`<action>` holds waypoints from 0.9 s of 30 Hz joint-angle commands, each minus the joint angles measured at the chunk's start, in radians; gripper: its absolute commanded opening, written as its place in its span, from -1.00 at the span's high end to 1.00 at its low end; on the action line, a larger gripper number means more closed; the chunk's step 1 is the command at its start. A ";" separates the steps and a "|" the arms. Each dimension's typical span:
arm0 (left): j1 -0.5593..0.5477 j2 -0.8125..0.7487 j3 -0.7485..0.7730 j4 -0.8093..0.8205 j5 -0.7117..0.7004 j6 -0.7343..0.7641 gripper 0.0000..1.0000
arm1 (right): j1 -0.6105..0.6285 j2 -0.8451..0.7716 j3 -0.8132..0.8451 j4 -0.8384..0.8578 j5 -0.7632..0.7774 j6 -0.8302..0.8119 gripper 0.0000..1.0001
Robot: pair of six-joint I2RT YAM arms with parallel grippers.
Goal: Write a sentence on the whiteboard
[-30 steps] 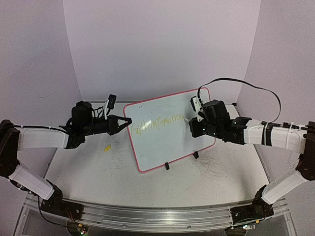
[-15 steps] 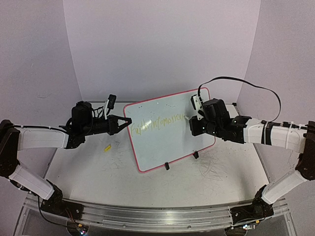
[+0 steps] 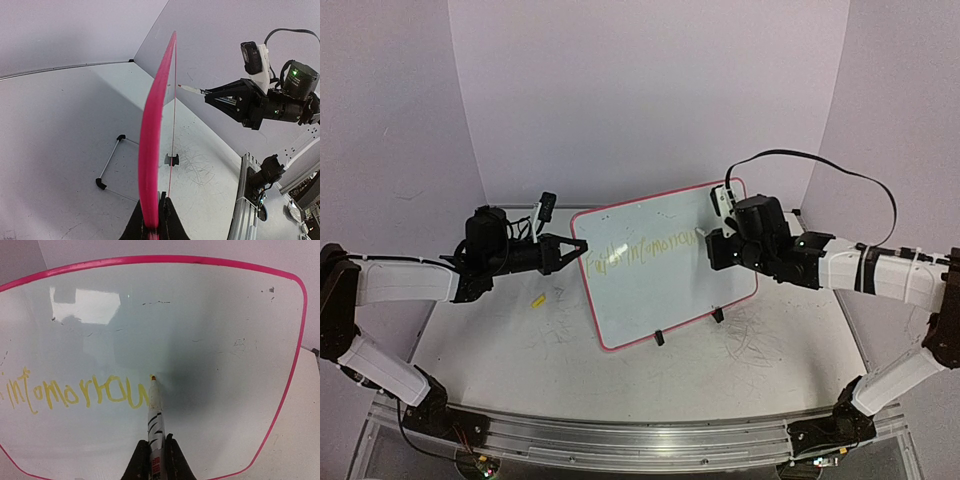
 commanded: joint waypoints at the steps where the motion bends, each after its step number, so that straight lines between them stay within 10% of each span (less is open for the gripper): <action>1: -0.011 0.001 0.019 -0.055 -0.027 0.085 1.00 | -0.011 -0.069 -0.016 0.005 -0.004 -0.003 1.00; 27: -0.013 0.003 0.022 -0.060 -0.029 0.083 1.00 | -0.039 -0.039 -0.007 0.017 -0.084 -0.062 1.00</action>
